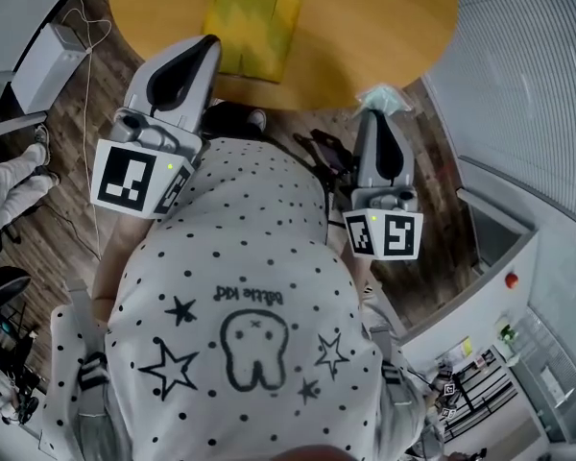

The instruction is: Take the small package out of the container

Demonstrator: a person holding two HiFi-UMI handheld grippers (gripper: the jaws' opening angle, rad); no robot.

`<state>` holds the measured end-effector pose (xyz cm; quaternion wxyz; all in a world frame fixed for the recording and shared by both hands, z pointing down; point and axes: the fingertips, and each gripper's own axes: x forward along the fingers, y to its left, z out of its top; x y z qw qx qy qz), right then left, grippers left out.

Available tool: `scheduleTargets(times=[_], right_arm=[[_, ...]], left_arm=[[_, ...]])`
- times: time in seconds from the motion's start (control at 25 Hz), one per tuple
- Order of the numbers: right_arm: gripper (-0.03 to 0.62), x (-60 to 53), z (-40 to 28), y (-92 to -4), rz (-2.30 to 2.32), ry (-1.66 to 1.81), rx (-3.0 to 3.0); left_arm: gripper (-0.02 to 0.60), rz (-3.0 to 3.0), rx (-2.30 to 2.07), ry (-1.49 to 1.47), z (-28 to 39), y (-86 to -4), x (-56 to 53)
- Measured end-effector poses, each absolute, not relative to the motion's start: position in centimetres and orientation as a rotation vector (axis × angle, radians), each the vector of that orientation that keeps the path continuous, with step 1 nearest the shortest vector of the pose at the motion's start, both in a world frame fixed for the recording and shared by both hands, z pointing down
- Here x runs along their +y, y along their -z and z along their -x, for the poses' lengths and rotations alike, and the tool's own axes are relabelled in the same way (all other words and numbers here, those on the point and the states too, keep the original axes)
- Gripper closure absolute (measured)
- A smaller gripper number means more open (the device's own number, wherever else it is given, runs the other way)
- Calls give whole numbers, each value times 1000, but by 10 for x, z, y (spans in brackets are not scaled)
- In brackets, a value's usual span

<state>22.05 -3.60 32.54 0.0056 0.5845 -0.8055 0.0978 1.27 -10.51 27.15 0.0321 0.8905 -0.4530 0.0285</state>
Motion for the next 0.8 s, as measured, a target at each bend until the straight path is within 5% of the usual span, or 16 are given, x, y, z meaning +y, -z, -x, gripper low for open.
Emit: scheduleTargets(times=[0.8], right_arm=[[589, -48, -206, -325, -1699, -297, -2542]], left_arm=[[571, -2649, -1474, -39, 7, -281, -100]])
